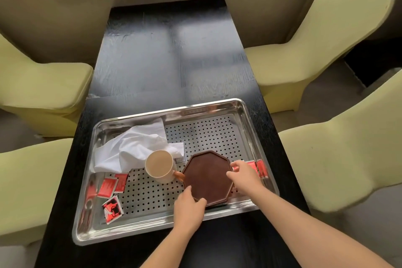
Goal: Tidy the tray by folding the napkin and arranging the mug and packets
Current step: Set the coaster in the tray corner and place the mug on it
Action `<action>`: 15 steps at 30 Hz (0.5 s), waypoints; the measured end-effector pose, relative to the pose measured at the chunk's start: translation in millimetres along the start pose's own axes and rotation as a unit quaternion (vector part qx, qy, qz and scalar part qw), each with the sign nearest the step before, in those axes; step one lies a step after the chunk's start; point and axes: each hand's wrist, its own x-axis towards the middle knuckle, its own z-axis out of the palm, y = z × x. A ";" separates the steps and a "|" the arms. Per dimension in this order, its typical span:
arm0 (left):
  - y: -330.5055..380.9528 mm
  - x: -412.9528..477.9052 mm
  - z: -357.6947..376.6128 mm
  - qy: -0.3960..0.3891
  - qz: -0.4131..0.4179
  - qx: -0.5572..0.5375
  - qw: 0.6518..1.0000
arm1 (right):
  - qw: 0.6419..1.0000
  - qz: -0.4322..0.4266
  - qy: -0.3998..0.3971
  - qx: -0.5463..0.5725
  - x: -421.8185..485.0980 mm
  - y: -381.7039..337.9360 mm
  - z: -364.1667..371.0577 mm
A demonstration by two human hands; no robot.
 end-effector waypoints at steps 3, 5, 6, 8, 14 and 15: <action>9.3 -0.1 6.5 0.002 0.007 -0.042 0.999 | 1.000 -0.007 0.013 0.018 9.5 -5.0 0.1; 17.3 1.0 12.3 0.007 0.009 -0.074 0.997 | 0.998 -0.021 0.051 -0.030 15.0 -9.3 -0.7; 21.4 1.6 15.2 0.013 0.003 -0.095 0.995 | 0.995 -0.022 0.076 -0.067 17.9 -10.2 -1.7; 29.3 2.3 19.6 0.024 -0.015 -0.139 0.990 | 0.988 -0.006 0.100 -0.119 23.9 -10.6 -4.6; 46.7 8.6 24.4 0.048 -0.055 -0.221 0.973 | 0.992 0.031 0.068 -0.099 34.8 -11.7 -1.5; 49.3 11.0 23.7 0.050 -0.059 -0.233 0.969 | 0.992 0.028 0.077 -0.092 36.2 -12.4 0.1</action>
